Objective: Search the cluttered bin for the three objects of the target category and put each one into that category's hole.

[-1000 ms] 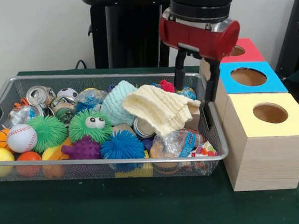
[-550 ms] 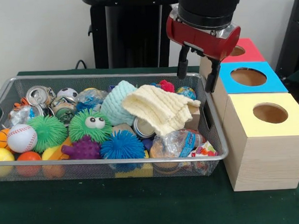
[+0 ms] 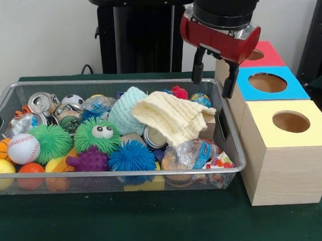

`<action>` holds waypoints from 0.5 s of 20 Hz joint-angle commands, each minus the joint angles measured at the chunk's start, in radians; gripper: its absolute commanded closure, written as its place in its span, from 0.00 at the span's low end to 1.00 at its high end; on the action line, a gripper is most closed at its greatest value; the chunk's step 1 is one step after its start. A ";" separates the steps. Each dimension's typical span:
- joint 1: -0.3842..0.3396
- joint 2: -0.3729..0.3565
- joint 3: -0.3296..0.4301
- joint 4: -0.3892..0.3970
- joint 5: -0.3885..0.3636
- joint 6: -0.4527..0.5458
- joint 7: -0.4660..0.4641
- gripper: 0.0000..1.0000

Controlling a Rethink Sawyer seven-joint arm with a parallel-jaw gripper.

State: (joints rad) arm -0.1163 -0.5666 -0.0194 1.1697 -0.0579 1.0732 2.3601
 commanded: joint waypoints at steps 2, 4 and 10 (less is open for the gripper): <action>-0.072 0.149 0.108 -0.017 -0.054 -0.025 -0.165 0.00; -0.100 0.211 0.139 -0.061 -0.059 -0.056 -0.218 0.00; -0.130 0.283 0.179 -0.146 -0.077 -0.034 -0.273 0.00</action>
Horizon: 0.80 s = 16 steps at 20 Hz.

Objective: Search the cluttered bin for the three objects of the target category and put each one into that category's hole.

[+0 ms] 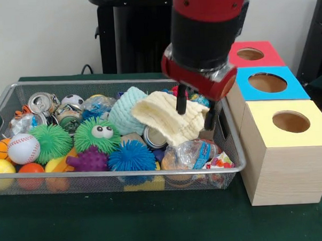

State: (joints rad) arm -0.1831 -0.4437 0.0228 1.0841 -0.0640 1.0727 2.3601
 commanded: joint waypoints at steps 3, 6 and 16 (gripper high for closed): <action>-0.070 0.182 0.151 -0.063 -0.082 -0.063 -0.268 0.00; -0.074 0.192 0.162 -0.052 -0.091 -0.095 -0.252 0.00; -0.045 0.062 0.158 0.108 -0.089 -0.091 -0.165 0.00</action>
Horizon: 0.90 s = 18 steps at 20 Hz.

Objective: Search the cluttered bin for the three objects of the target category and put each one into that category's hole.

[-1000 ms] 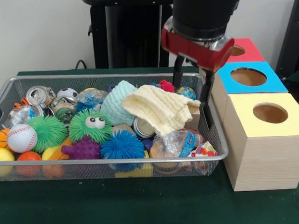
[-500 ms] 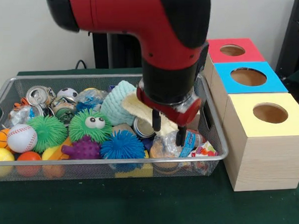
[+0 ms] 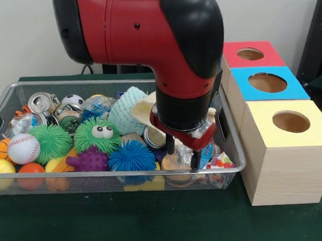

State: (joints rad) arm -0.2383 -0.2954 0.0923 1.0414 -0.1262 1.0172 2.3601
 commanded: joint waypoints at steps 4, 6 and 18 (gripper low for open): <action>0.009 -0.134 0.100 0.197 -0.018 -0.008 -0.164 0.00; 0.005 -0.168 0.103 0.219 -0.012 0.025 -0.173 0.00; -0.045 -0.143 0.154 0.219 -0.020 0.008 -0.234 0.00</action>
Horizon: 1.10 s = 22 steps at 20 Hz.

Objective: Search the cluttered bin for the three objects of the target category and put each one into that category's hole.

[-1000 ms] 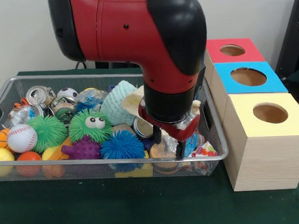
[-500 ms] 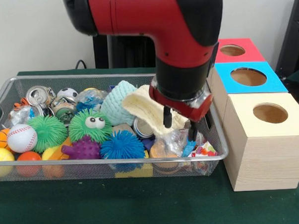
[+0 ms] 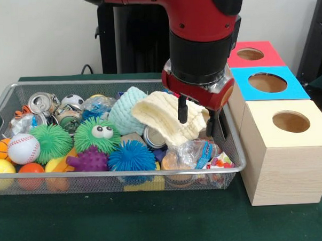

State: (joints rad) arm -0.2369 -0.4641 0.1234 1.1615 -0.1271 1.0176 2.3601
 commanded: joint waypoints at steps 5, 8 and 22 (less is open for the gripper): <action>-0.043 0.063 0.130 0.061 -0.049 -0.022 -0.226 0.00; -0.034 0.097 0.125 0.027 -0.065 -0.024 -0.208 0.00; 0.043 0.147 0.052 -0.190 -0.274 0.224 -0.285 0.00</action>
State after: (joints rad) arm -0.1892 -0.3484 0.1599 1.0405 -0.3048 1.1151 2.3601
